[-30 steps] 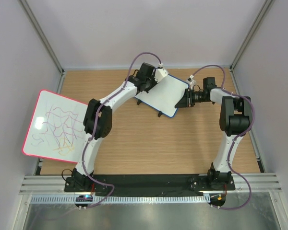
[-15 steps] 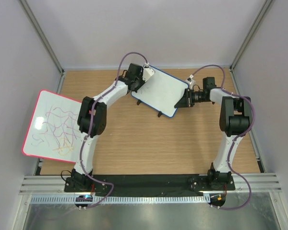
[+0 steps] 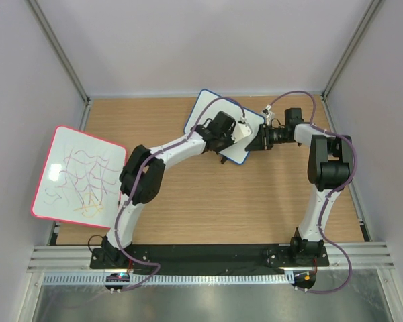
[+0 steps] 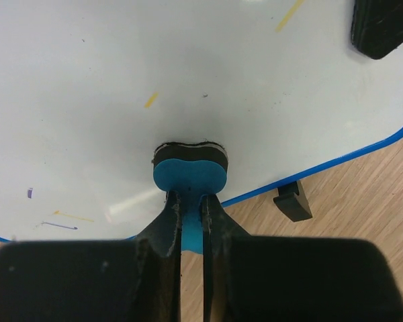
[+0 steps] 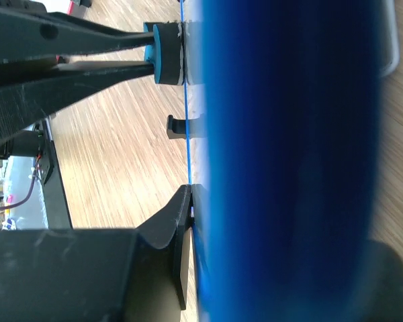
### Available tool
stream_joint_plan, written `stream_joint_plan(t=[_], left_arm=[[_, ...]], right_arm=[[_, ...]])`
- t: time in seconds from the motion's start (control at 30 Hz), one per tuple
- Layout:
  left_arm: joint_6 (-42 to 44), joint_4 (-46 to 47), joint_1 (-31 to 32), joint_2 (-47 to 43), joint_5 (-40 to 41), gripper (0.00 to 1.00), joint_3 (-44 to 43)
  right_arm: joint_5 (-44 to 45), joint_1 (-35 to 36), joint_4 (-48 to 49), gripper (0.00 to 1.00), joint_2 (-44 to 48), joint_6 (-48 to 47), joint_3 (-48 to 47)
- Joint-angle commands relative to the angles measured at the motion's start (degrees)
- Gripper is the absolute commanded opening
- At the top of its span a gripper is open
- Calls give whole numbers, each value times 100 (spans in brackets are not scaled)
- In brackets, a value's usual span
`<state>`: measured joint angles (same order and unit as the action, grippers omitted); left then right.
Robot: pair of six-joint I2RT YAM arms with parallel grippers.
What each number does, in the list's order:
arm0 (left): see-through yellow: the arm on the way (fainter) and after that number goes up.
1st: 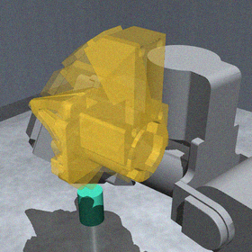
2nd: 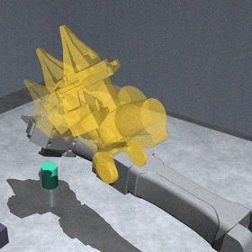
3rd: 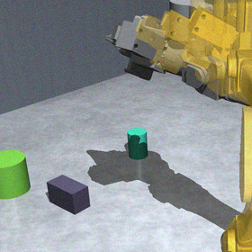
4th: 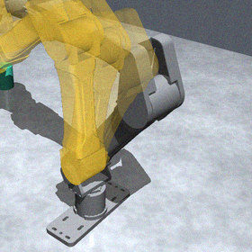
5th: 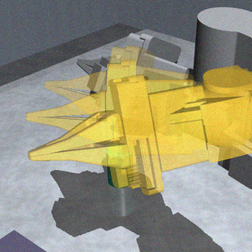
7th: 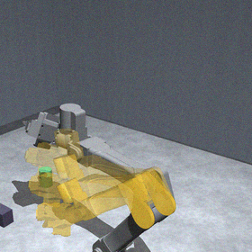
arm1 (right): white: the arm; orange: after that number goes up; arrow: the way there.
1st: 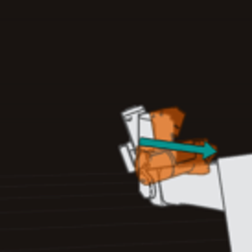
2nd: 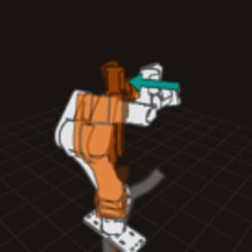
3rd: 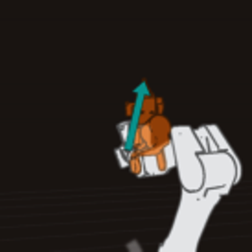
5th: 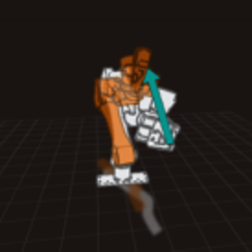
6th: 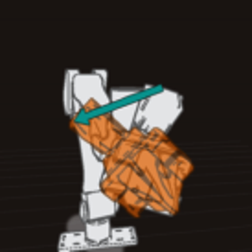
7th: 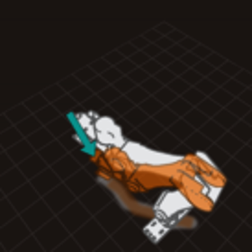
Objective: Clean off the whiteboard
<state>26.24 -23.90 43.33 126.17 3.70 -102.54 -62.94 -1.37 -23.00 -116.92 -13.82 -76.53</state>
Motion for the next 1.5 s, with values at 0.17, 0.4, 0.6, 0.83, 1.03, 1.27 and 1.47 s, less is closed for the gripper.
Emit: stream_joint_plan(t=[0.17,0.4,0.6,0.83,1.03,1.27,1.47], left_arm=[[250,149,-632,154,358,0,-345],[1023,412,-1159,162,772,0,-161],[1270,562,-1424,233,737,0,6],[1199,562,-1249,92,465,0,225],[1190,562,-687,-48,438,0,304],[1208,580,-132,-101,456,0,367],[1295,641,-35,-31,657,0,358]], right_arm=[[185,137,24,1,249,-367,42],[168,137,42,1,275,-367,77],[177,137,85,1,267,-349,68],[185,137,68,1,267,-340,77],[185,137,86,1,275,-331,95],[185,137,103,1,275,-314,95],[177,137,103,1,275,-314,103]])
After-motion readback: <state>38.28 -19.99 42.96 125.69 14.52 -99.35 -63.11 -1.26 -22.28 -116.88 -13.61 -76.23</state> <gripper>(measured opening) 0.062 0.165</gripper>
